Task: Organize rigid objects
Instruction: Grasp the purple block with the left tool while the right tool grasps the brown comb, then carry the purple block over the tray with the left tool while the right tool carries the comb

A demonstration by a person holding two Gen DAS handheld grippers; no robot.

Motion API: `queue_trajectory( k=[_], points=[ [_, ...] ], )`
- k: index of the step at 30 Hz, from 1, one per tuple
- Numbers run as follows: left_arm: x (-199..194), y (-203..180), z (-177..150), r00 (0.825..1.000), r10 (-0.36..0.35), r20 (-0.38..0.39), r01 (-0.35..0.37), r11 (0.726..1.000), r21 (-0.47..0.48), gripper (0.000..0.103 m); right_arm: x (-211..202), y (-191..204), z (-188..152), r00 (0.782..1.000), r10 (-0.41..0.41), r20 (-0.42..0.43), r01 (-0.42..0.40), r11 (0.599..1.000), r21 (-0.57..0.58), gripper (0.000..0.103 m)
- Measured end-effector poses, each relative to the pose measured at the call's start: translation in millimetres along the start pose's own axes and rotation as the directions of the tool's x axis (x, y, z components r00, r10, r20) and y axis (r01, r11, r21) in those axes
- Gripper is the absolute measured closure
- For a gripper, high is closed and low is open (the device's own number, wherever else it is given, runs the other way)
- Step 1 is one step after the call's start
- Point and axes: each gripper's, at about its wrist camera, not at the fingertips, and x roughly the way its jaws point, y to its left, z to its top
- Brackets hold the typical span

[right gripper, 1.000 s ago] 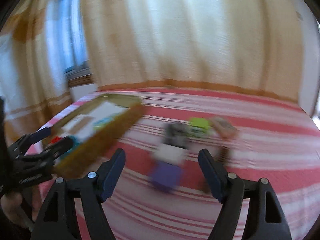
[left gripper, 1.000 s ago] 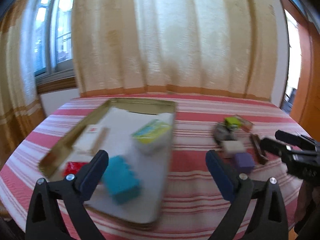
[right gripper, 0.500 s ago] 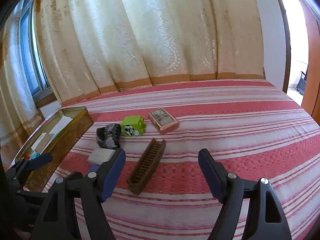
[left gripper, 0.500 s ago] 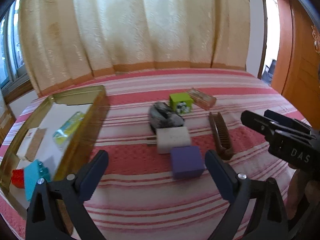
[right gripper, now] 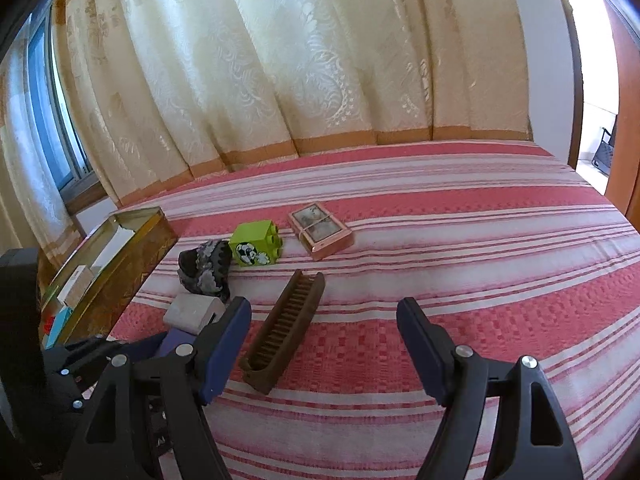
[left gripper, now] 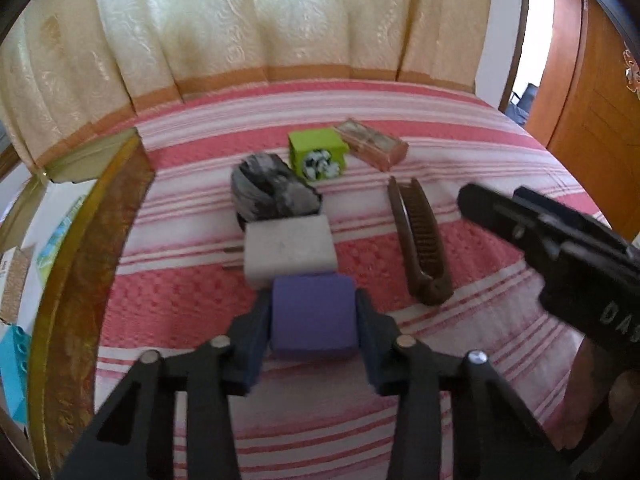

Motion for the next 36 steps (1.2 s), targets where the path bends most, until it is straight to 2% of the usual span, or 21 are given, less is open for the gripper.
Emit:
queue_trajectory(
  k=[3, 8, 14, 22, 23, 25, 27, 29, 31, 36],
  points=[
    [-4.0, 5.2, -0.3, 1.000, -0.007, 0.021, 0.007, 1.000, -0.018, 0.064, 8.7, 3.9, 1.3, 1.000, 0.006, -0.024, -0.007, 1.000, -0.005, 0.026],
    [-22.0, 17.3, 0.3, 0.988, 0.090, 0.123, -0.088, 0.996, -0.029, 0.064, 22.7, 15.9, 1.3, 0.996, 0.011, -0.092, -0.015, 0.999, -0.040, 0.026],
    [-20.1, 41.0, 2.0, 0.987, 0.098, 0.124, -0.085, 0.991, -0.101, 0.064, 39.8, 26.8, 2.1, 0.988, -0.015, -0.155, 0.003, 0.997, -0.078, 0.026],
    [-26.6, 43.4, 3.9, 0.972, 0.148, 0.180, -0.131, 0.986, -0.105, 0.064, 56.9, 34.2, 3.5, 0.974, -0.040, -0.224, 0.013, 0.993, -0.120, 0.027],
    [-25.8, 43.6, 4.2, 0.972, 0.151, 0.178, -0.134, 0.985, -0.104, 0.064, 57.8, 34.9, 3.7, 0.973, -0.046, -0.227, 0.017, 0.992, -0.127, 0.028],
    [-26.7, 43.8, 3.9, 0.973, 0.146, 0.181, -0.127, 0.986, -0.109, 0.064, 58.2, 36.0, 4.0, 0.973, -0.059, -0.224, 0.028, 0.990, -0.139, 0.039],
    [-28.8, 44.8, 3.7, 0.971, 0.145, 0.193, -0.124, 0.986, -0.114, 0.064, 56.8, 36.6, 4.1, 0.974, -0.069, -0.217, 0.037, 0.988, -0.147, 0.057],
    [-31.2, 44.6, 2.8, 0.967, 0.150, 0.204, -0.129, 0.985, -0.114, 0.064, 56.1, 37.4, 4.3, 0.974, -0.068, -0.215, 0.036, 0.988, -0.151, 0.062],
    [-34.0, 43.6, 1.9, 0.964, 0.155, 0.218, -0.133, 0.985, -0.113, 0.064, 55.5, 36.9, 4.6, 0.975, -0.061, -0.213, 0.029, 0.988, -0.150, 0.073],
    [-42.8, 44.7, -0.7, 0.951, 0.164, 0.260, -0.135, 0.983, -0.127, 0.064, 50.5, 35.0, 6.1, 0.982, -0.044, -0.185, 0.020, 0.991, -0.133, 0.076]
  ],
)
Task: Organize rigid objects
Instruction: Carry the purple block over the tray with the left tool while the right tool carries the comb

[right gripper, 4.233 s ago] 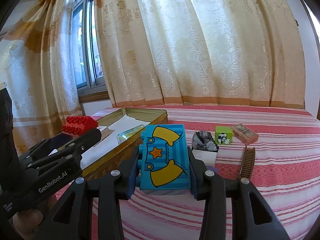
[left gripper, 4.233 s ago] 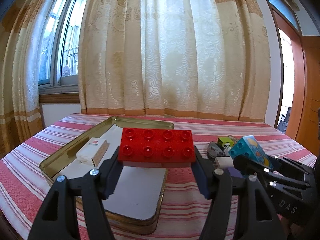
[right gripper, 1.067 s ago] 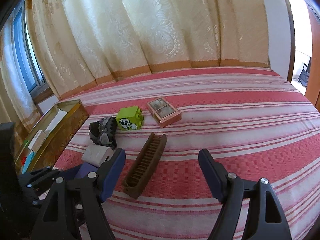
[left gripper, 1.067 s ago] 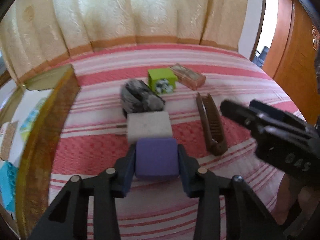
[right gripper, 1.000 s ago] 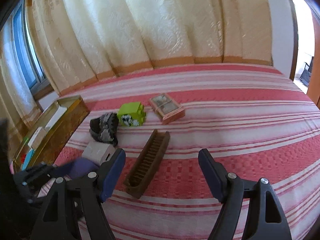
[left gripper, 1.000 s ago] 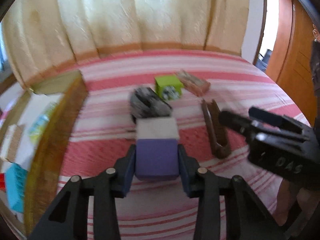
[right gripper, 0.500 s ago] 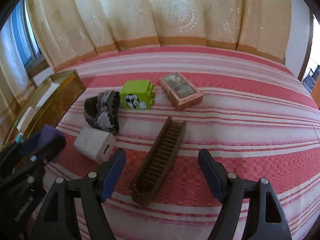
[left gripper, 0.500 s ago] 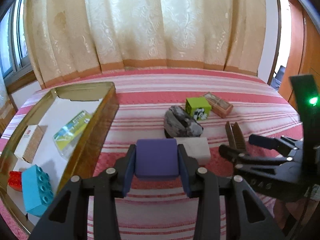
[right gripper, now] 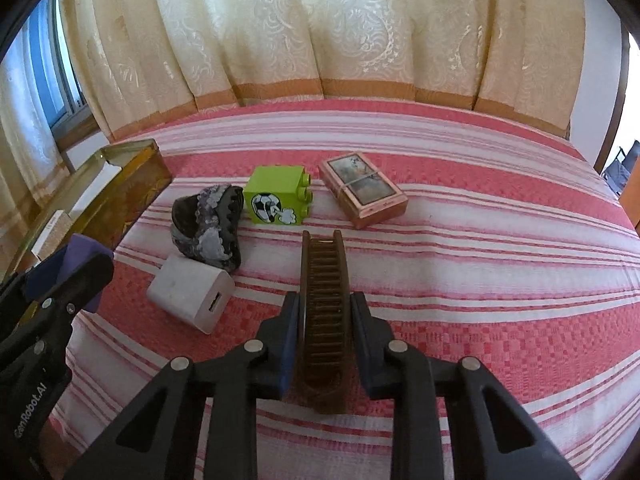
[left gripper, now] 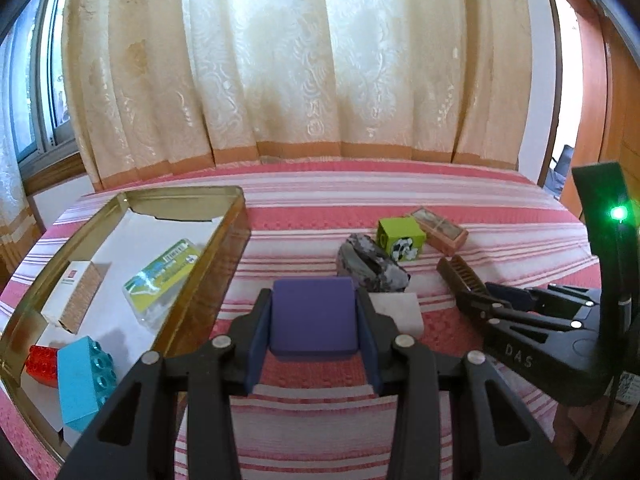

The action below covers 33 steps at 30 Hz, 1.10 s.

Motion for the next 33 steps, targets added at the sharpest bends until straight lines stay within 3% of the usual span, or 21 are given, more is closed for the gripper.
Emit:
queue_trajectory(
  k=[7, 13, 25, 33],
  points=[
    [-14.8, 6.0, -1.9, 0.997, 0.018, 0.078, -0.016, 0.999, -0.028, 0.064, -21.8, -3.0, -2.2, 0.994, 0.016, 0.110, -0.018, 1.000, 0.013, 0.076],
    [-29.0, 12.3, -3.8, 0.988, 0.012, 0.155, -0.004, 0.999, -0.053, 0.064, -43.8, -12.0, -5.7, 0.973, 0.038, 0.227, -0.051, 0.997, 0.051, 0.076],
    [-34.1, 30.1, -5.4, 0.982, 0.036, 0.187, -0.019, 0.995, -0.094, 0.064, -75.9, -15.2, -15.4, 0.904, 0.049, 0.425, -0.102, 0.990, 0.102, 0.076],
    [-37.8, 37.4, -7.8, 0.979, 0.049, 0.197, -0.028, 0.994, -0.106, 0.064, -78.9, -4.0, -16.6, 0.887, 0.062, 0.458, -0.115, 0.989, 0.089, 0.076]
  ],
)
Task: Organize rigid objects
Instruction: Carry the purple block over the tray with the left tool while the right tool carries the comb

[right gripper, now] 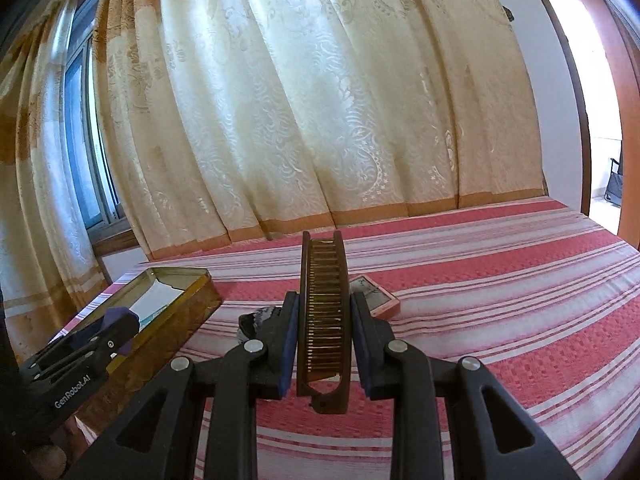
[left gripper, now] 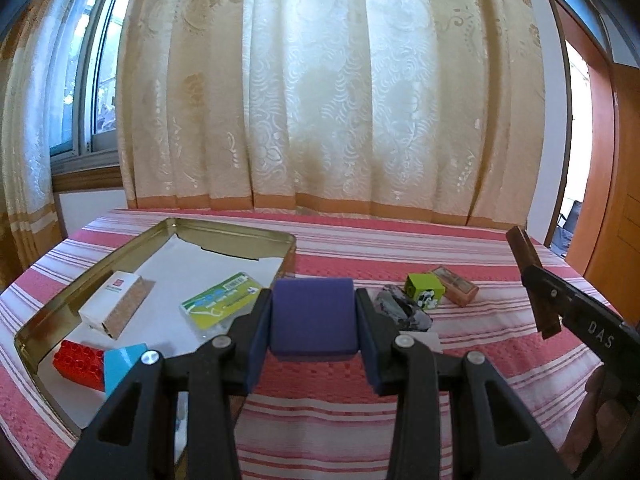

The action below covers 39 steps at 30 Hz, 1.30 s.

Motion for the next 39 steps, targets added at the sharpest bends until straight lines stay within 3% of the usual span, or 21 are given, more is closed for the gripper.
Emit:
queue_trajectory(
  k=[17, 39],
  points=[
    [-4.8, 19.8, -0.7, 0.999, 0.031, 0.015, -0.030, 0.999, -0.028, 0.064, -6.7, 26.6, -3.4, 0.997, 0.041, 0.058, -0.037, 0.998, -0.056, 0.076],
    [-9.3, 40.7, -0.2, 0.997, 0.068, 0.033, -0.067, 0.996, -0.051, 0.064, -4.8, 60.0, -8.7, 0.994, 0.092, 0.060, -0.085, 0.990, -0.112, 0.076]
  ],
)
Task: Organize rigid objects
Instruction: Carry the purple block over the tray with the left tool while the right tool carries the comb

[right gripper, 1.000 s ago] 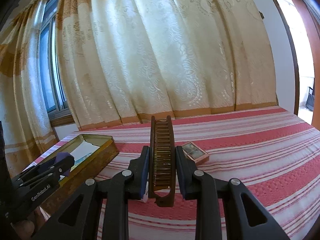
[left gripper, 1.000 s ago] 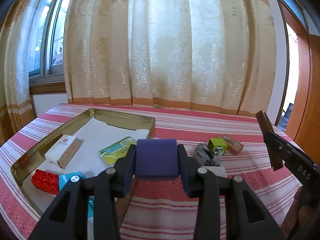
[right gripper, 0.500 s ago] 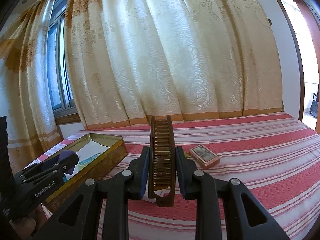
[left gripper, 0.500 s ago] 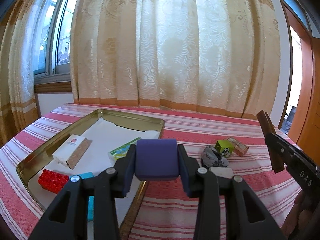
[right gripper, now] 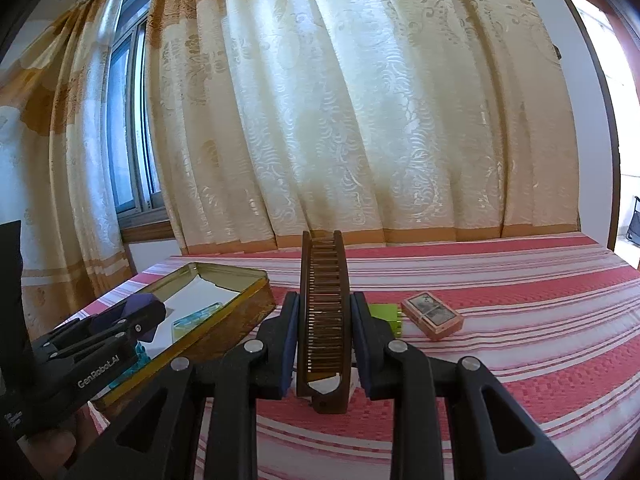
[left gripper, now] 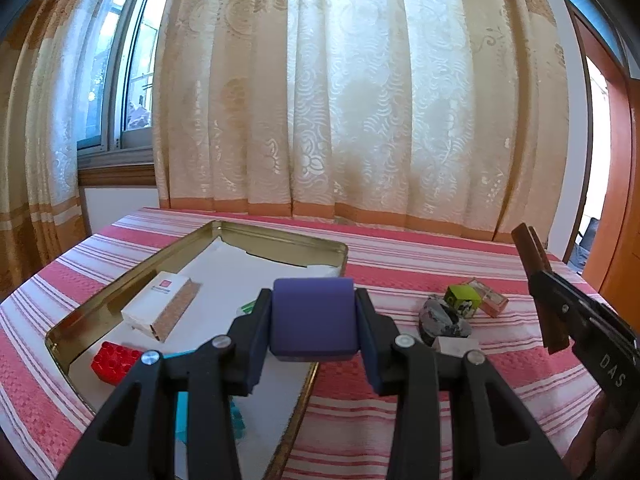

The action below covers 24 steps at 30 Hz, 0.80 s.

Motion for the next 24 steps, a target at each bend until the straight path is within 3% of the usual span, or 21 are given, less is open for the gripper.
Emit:
queue_trajectory(
  k=[24],
  points=[
    [-2.5, 18.5, 0.9, 0.998, 0.048, 0.027, -0.048, 0.999, -0.004, 0.064, 7.1, 29.1, -2.2, 0.998, 0.057, -0.001, -0.057, 0.997, -0.054, 0.075]
  ],
)
